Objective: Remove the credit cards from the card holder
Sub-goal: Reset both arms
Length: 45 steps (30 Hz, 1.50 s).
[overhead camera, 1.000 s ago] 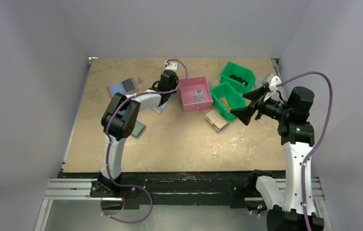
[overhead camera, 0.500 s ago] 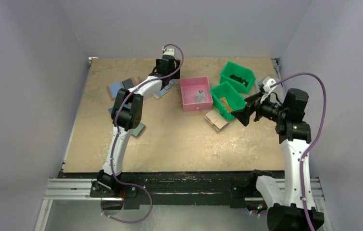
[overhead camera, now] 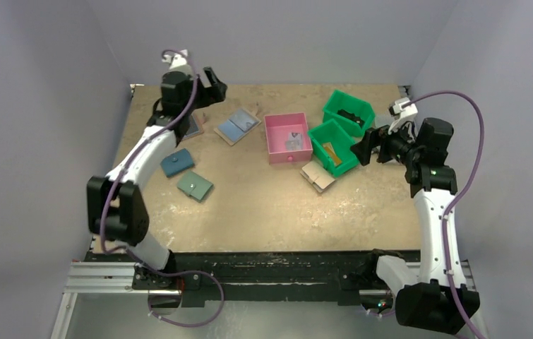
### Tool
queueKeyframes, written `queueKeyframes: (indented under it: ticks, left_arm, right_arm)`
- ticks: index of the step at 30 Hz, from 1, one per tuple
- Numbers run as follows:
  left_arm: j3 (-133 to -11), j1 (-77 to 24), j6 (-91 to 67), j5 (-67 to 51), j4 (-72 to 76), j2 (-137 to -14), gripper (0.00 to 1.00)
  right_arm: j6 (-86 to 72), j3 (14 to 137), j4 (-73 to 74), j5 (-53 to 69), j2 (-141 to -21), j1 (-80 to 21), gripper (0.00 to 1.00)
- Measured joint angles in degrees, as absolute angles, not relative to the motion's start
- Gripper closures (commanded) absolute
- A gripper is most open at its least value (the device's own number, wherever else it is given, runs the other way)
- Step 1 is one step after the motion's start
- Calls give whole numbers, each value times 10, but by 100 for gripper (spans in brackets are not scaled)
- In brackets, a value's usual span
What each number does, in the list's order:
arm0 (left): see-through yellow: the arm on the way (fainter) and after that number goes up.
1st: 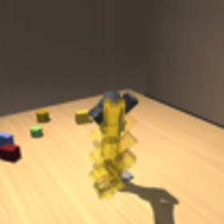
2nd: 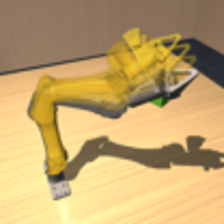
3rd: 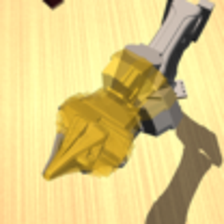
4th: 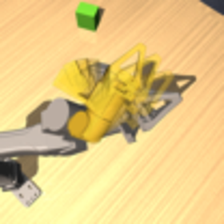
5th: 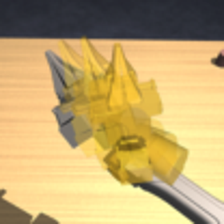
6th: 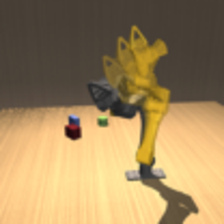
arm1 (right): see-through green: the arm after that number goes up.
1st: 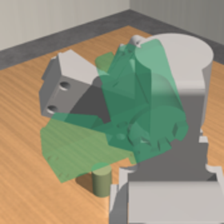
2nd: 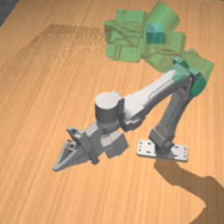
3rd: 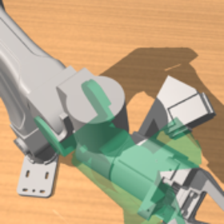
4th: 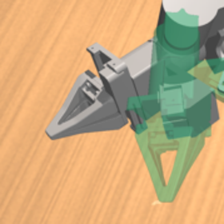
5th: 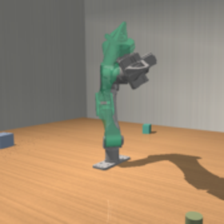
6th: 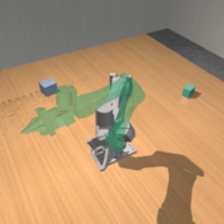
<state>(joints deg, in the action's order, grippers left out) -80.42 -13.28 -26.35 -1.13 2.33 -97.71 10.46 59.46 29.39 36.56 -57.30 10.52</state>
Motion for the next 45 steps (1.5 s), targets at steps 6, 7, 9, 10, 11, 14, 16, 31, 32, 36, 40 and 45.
queueKeyframes:
  ticks: [6,7,9,10,11,14,16,31,32,36,40,45]
  left_arm:
    - [-668,-98,-279,-69,-1,-807,5]
    - [-647,-100,-279,-79,-18,-785,2]
    - [-614,-103,-280,-93,-49,-751,1]
    - [-597,-103,-281,-98,-66,-732,1]
    - [-582,-103,-285,-100,-82,-714,1]
    - [-543,-102,-298,-113,-110,-660,1]
    - [-521,-103,-309,-130,-117,-625,1]
    - [-439,-103,-325,-230,-141,-525,1]
    - [-437,-103,-325,-232,-144,-522,1]
    - [-435,-103,-325,-238,-147,-515,1]
    - [-433,-103,-326,-242,-147,-514,1]
    - [-432,-103,-335,-249,-147,-513,1]
  right_arm:
    - [10,600,254,281,-545,105,1]
    - [-1,601,250,267,-538,105,1]
    - [-19,605,246,246,-526,105,1]
    - [-27,609,244,236,-520,105,1]
    - [-34,613,243,230,-517,105,1]
    - [-48,624,238,214,-511,105,1]
    - [-53,627,237,205,-509,105,1]
    - [-49,634,248,203,-501,105,1]
    - [-49,635,248,203,-501,105,1]
    - [-49,635,248,204,-501,105,1]
    - [-48,635,248,204,-501,105,1]
    - [-46,635,248,204,-501,105,1]
